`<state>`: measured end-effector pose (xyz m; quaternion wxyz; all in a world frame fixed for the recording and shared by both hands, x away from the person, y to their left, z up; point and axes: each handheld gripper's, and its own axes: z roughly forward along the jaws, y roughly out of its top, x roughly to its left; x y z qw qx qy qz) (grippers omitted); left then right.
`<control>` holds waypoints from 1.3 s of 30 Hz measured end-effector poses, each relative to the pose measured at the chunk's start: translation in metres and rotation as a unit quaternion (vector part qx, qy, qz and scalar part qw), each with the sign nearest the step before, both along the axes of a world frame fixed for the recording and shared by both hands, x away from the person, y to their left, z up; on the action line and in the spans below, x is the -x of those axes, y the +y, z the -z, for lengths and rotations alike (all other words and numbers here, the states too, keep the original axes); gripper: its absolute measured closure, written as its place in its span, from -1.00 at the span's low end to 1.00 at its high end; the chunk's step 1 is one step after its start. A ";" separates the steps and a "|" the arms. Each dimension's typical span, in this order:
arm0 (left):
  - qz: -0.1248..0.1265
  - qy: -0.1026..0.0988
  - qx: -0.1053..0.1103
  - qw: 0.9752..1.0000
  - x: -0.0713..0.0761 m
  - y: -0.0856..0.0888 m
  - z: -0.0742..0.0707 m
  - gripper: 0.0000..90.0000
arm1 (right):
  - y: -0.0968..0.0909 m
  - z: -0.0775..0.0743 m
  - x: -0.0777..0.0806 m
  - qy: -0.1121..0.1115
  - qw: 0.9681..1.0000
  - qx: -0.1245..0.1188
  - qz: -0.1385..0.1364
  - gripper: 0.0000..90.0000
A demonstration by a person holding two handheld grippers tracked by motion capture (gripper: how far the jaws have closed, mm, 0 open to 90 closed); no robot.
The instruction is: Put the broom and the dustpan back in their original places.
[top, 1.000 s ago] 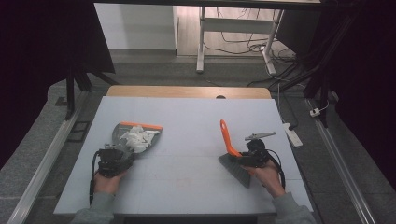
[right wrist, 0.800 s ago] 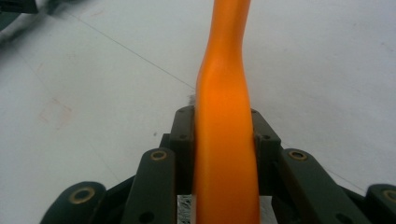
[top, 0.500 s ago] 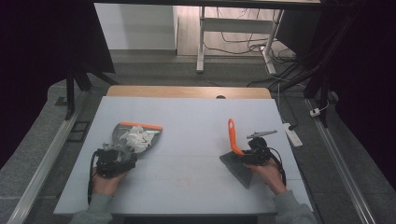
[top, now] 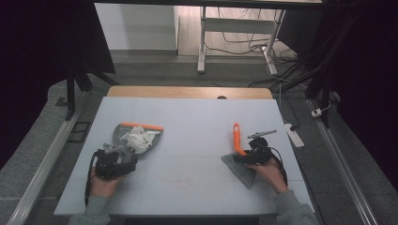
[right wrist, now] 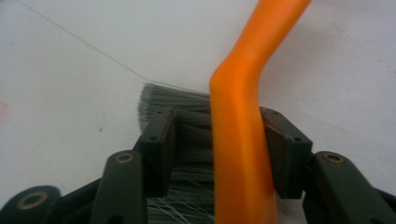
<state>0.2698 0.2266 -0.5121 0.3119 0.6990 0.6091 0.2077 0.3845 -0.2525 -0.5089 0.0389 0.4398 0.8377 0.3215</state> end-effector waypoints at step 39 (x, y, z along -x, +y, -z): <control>0.167 -0.013 0.028 0.985 0.023 0.008 -0.004 -0.49 | -0.012 -0.017 0.064 -0.150 0.985 -0.051 -0.066 0.00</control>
